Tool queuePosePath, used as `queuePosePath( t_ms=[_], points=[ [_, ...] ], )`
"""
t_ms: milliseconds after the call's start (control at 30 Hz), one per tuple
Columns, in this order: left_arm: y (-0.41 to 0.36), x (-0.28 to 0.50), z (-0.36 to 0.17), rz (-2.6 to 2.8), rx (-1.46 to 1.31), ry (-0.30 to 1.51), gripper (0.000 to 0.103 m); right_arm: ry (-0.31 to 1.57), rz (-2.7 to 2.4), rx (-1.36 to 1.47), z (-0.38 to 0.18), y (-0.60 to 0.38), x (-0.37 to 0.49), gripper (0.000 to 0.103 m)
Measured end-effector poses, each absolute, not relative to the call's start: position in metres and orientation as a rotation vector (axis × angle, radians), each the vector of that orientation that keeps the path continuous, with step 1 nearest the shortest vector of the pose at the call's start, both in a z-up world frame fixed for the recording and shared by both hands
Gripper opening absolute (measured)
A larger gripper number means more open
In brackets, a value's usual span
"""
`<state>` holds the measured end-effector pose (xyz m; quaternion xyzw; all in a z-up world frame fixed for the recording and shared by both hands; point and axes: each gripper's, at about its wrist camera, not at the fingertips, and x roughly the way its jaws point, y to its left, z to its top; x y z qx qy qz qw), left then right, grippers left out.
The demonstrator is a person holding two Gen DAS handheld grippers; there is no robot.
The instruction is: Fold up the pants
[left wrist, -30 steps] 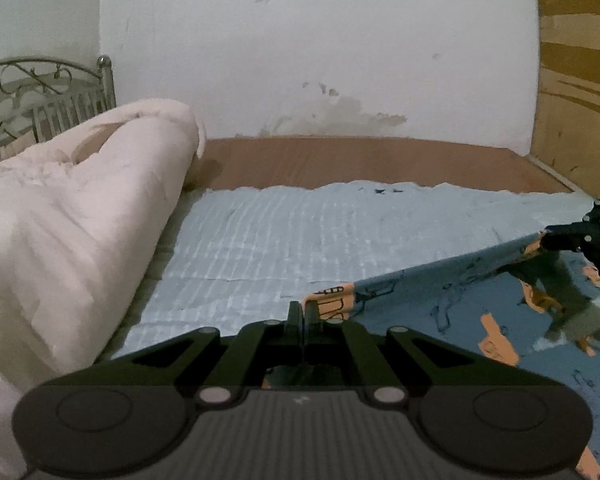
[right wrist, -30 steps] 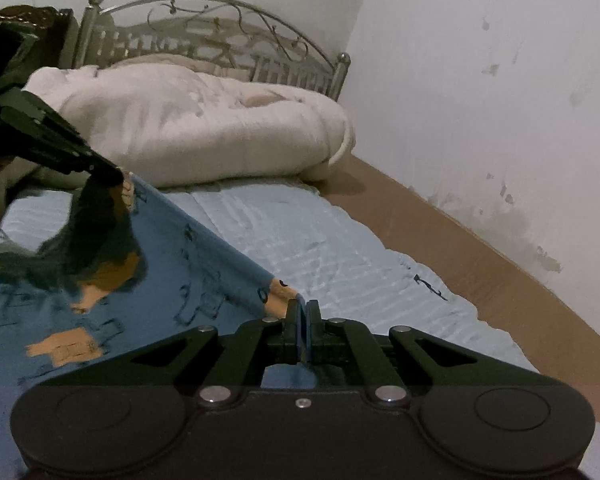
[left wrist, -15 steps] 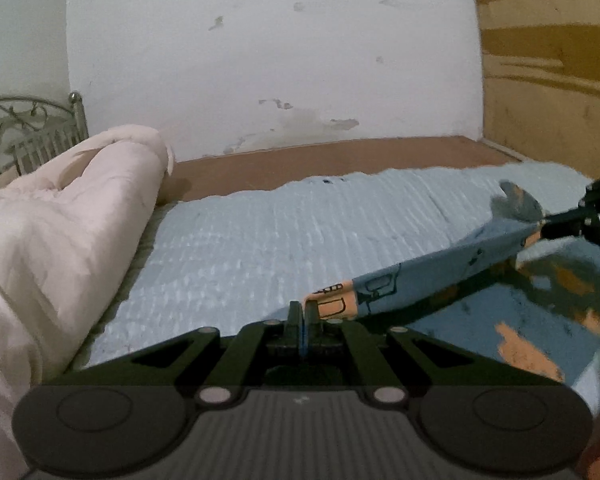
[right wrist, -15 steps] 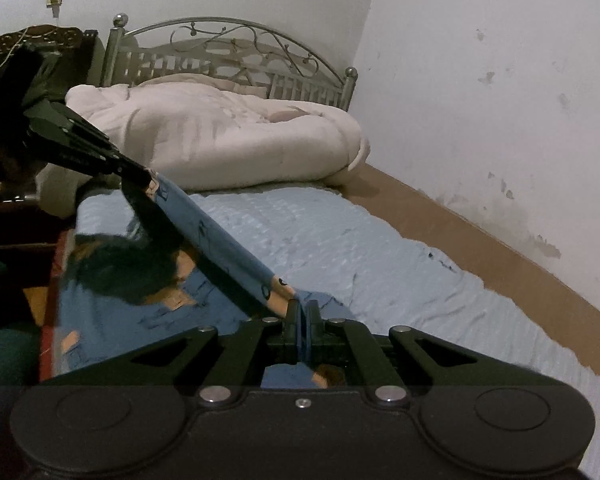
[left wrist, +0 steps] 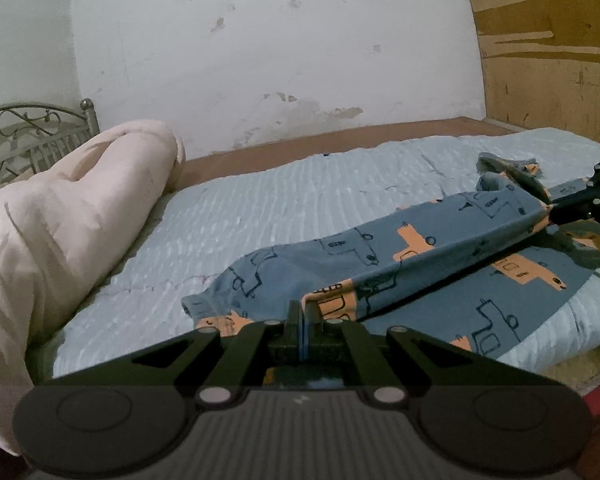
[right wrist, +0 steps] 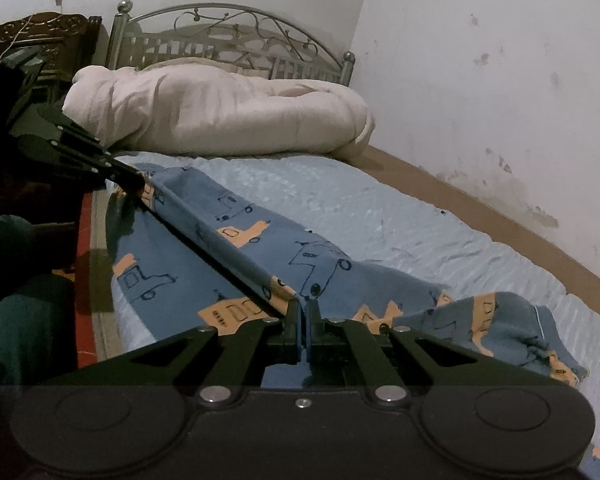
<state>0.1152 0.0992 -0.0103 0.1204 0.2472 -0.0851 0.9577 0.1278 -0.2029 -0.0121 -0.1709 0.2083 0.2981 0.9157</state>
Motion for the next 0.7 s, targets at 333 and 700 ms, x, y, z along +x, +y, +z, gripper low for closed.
queuePosePath(
  t_ms=[333,700],
  points=[
    [0.103,0.105,-0.021,-0.185,0.245,0.522,0.000,0.429,0.623,-0.355,-0.010,-0.207,0.106,0.000],
    [0.102,0.093,-0.026,-0.186,0.233,0.530,0.000,0.490,0.621,-0.314,-0.031,-0.207,0.092,0.000]
  ],
)
